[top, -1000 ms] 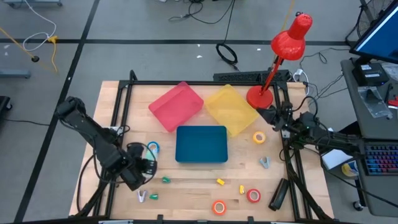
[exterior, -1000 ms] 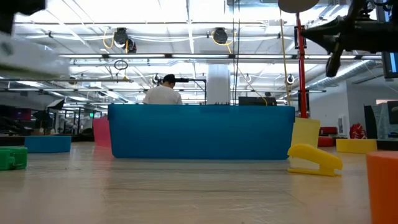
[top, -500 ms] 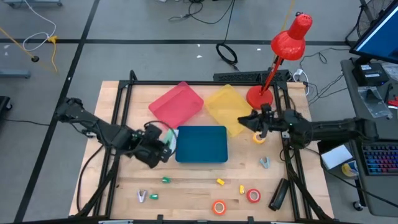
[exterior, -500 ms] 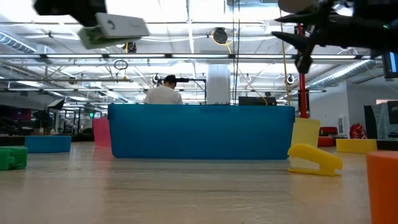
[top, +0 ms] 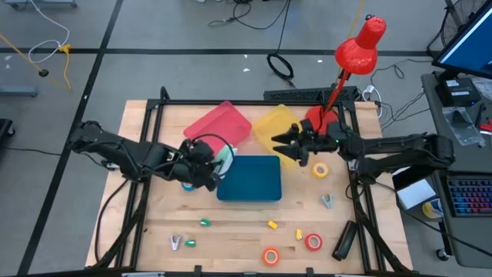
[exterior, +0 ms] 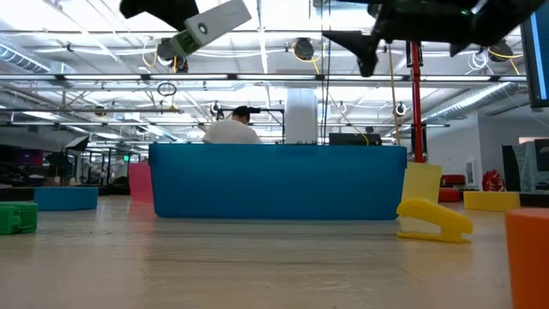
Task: Pick and place Stapler, Stapler remover, tape
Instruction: Put the light blue stapler into the yellow bin
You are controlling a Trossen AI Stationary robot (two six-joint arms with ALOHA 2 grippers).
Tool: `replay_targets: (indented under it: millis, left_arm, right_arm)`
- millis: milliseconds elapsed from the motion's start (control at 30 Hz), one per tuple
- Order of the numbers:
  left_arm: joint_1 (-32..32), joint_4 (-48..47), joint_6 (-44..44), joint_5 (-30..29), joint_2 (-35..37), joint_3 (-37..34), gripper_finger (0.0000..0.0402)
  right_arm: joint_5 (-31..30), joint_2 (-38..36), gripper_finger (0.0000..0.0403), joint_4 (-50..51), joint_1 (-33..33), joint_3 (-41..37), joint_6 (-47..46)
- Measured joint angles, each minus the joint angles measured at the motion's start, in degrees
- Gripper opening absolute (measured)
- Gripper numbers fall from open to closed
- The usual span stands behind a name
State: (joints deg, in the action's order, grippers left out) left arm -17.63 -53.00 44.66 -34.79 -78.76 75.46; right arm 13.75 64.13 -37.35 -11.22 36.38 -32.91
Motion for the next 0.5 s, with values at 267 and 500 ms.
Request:
replay_targets:
  millis: [267,500]
  left_arm:
    - [1.3,0.4,-20.8,-7.9,-1.7,0.0,0.0092]
    - [1.9,1.2,-40.4,-17.1,-6.7,0.1,0.0092]
  right_arm:
    - [1.5,6.5,0.0274,22.9,-2.2,15.2,11.1]
    - [1.5,11.7,0.0278,34.6,-4.7,26.8,14.8]
